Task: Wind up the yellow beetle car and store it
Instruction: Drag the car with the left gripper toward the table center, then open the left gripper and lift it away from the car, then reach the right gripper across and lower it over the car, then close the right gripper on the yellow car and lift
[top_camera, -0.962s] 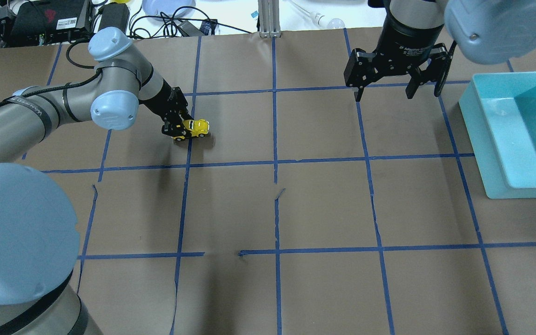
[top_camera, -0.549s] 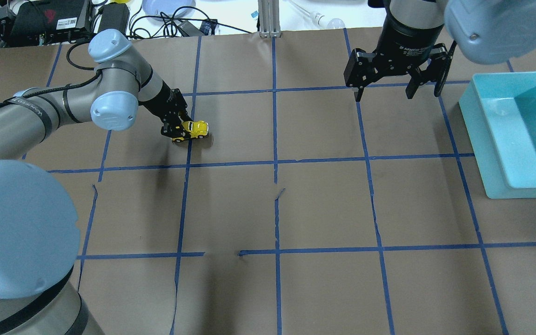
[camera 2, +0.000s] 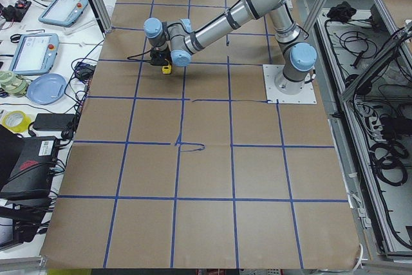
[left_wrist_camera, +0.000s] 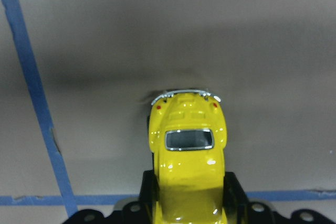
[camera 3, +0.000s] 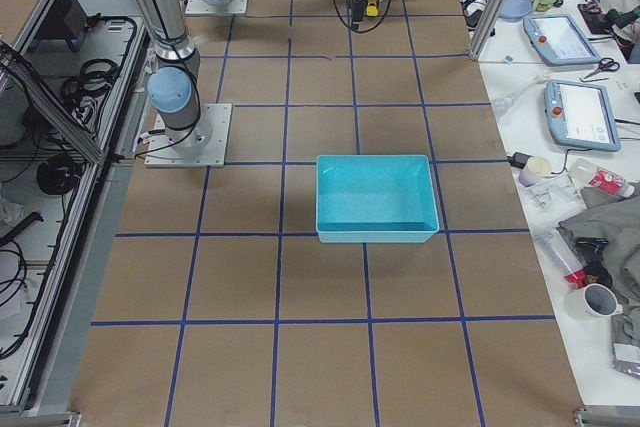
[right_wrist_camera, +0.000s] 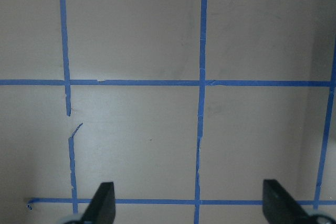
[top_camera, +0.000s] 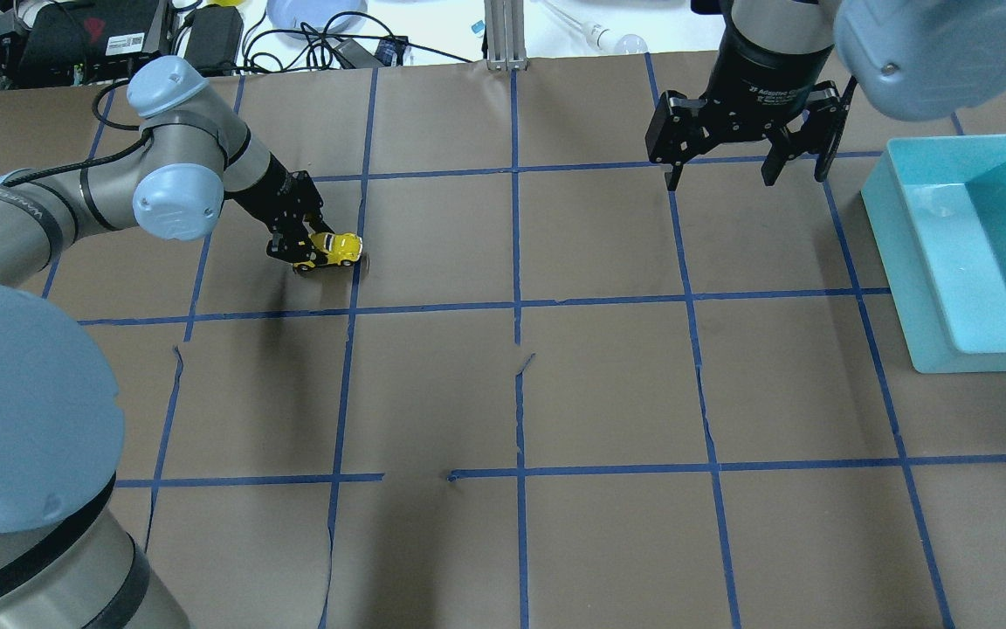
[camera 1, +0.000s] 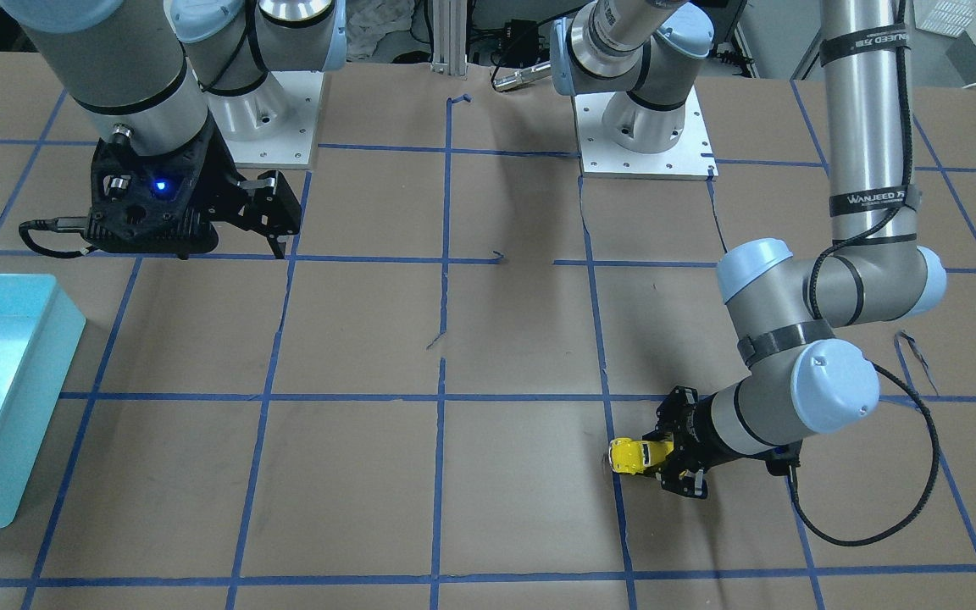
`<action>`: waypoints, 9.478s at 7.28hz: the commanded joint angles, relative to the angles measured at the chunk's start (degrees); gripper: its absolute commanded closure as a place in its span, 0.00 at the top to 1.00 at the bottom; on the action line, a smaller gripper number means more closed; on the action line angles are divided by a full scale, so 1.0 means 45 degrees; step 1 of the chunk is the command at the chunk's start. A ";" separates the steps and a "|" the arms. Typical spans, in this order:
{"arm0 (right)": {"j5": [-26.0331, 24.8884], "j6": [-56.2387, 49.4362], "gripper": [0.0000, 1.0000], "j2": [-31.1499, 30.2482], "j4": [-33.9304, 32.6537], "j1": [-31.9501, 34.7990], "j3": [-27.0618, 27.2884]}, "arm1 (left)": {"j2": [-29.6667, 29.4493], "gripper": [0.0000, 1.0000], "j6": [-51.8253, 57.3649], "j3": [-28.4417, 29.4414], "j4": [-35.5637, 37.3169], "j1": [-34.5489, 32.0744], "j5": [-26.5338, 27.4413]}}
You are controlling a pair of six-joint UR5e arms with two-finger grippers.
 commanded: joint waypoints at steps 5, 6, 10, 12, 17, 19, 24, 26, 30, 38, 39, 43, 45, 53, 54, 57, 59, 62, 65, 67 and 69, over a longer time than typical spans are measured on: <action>0.0020 0.0001 1.00 0.0019 -0.0040 0.0000 0.0000 | 0.0070 0.00 0.1178 0.0030 -0.0492 0.1309 0.0496; 0.0020 0.0001 1.00 0.0019 -0.0021 0.0000 0.0000 | 0.0051 0.00 0.1354 0.0069 -0.0493 0.1467 0.0496; 0.0039 0.0001 1.00 0.0039 -0.0020 0.0000 0.0000 | 0.0012 0.00 0.2487 -0.0126 -0.0512 0.2365 0.0515; 0.0039 0.0020 1.00 0.0019 -0.0020 0.0058 0.0000 | 0.0012 0.00 0.2914 -0.0126 -0.0610 0.2677 0.0515; 0.0039 0.0020 1.00 0.0039 -0.0020 0.0059 0.0000 | 0.0673 0.75 0.2157 -0.0048 -0.0649 0.2194 0.0339; 0.0020 0.0020 1.00 0.0039 -0.0020 0.0059 0.0000 | 0.1356 0.81 0.2156 -0.0048 -0.0707 0.1723 0.0418; 0.0020 0.0020 1.00 0.0039 -0.0001 0.0059 0.0000 | 0.2840 0.81 0.2801 -0.0009 -0.1759 0.1412 0.0669; 0.0020 0.0001 1.00 0.0039 -0.0001 0.0059 0.0000 | 0.3408 0.81 0.4023 0.0243 -0.2227 0.0631 0.1996; -0.0020 0.0000 1.00 0.0039 -0.0078 0.0078 -0.0020 | 0.4638 1.00 1.0993 0.2097 -0.5703 0.0608 0.4144; 0.0020 -0.0737 1.00 -0.0019 -0.0974 0.0000 -0.0411 | 0.6574 1.00 1.7098 0.1847 -0.7601 0.0336 0.3855; 0.0020 -0.1225 1.00 -0.0039 -0.0997 0.0039 -0.0449 | 0.6671 1.00 1.7098 0.1847 -0.7834 0.0200 0.3855; 0.0019 -0.3760 1.00 0.0465 -0.1153 0.0118 -0.0274 | 0.7256 1.00 1.7136 0.1418 -0.7875 -0.0739 0.3738; 0.0291 -0.6740 1.00 0.1518 -0.3080 0.0234 -0.0293 | 0.7239 1.00 1.7524 0.1417 -0.7895 -0.0778 0.2684; 0.2129 -1.7689 1.00 0.5990 -0.6348 0.3628 -0.1245 | 0.7316 1.00 1.7781 0.1183 -0.7895 -0.0583 0.3211; 0.2148 -1.7849 0.99 0.6673 -0.6291 0.3846 -0.2082 | 0.7316 1.00 1.7781 0.1163 -0.7895 -0.0583 0.3230; 0.2149 -1.7074 1.00 0.8376 -0.6097 0.4375 -0.3649 | 0.7316 1.00 1.7801 0.1163 -0.7895 -0.0563 0.3230; 0.1954 -1.6992 1.00 0.8807 -0.5977 0.4707 -0.3769 | 0.7297 1.00 1.7801 0.1163 -0.7875 -0.0544 0.3230; 0.1934 -1.7050 0.99 0.9160 -0.6055 0.4727 -0.3809 | 0.7297 1.00 1.8172 0.1163 -0.7856 -0.0524 0.3230; 0.1468 -1.7729 0.21 0.9141 -0.6153 0.4727 -0.3809 | 0.7297 1.00 1.8172 0.1163 -0.7836 -0.0524 0.3210; 0.1291 -1.7714 0.10 0.9063 -0.6173 0.4727 -0.3809 | 0.7277 1.00 1.8172 0.1163 -0.7836 -0.0524 0.3230; 0.0959 -1.7753 0.10 0.8480 -0.6115 0.4688 -0.3712 | 0.7258 1.00 1.8191 0.1163 -0.7836 -0.0543 0.3230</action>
